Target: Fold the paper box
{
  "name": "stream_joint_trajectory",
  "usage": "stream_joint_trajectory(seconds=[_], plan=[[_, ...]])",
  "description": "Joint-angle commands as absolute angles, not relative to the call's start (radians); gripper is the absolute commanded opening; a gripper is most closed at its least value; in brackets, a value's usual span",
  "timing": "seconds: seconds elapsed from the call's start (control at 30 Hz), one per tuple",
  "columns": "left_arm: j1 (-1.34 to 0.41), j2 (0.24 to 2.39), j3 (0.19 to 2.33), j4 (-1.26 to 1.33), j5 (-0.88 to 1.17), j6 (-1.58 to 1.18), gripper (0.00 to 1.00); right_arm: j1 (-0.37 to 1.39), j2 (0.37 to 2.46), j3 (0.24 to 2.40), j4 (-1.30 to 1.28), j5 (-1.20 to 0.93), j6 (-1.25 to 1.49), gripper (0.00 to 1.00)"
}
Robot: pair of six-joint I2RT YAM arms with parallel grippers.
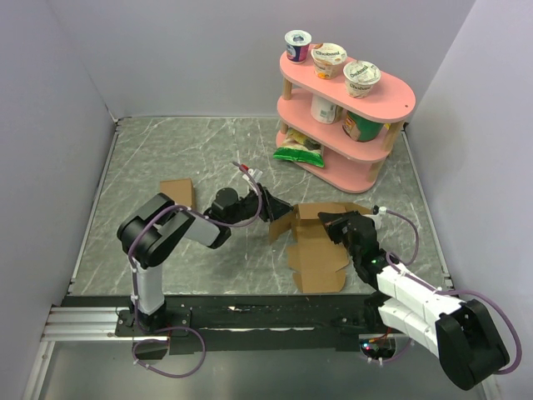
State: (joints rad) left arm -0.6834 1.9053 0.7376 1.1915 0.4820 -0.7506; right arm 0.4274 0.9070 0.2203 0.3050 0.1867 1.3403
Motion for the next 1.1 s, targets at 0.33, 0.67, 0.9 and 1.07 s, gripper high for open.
stream_joint_trajectory(seconds=[0.33,0.67,0.9,1.07], plan=[[-0.745,1.95,0.805,1.132,0.514,-0.762,0.38,0.423,0.953,0.206,0.239,0.215,1.296,0.0],[-0.799,1.933,0.799,0.994,0.423,-0.675,0.34,0.425,0.94,0.199,0.235,0.218,1.304,0.0],[-0.85,1.901,0.779,0.881,0.307,-0.585,0.33,0.425,0.927,0.192,0.224,0.225,1.304,0.0],[-0.867,1.868,0.756,0.818,0.193,-0.574,0.32,0.423,0.919,0.186,0.225,0.227,1.31,0.0]])
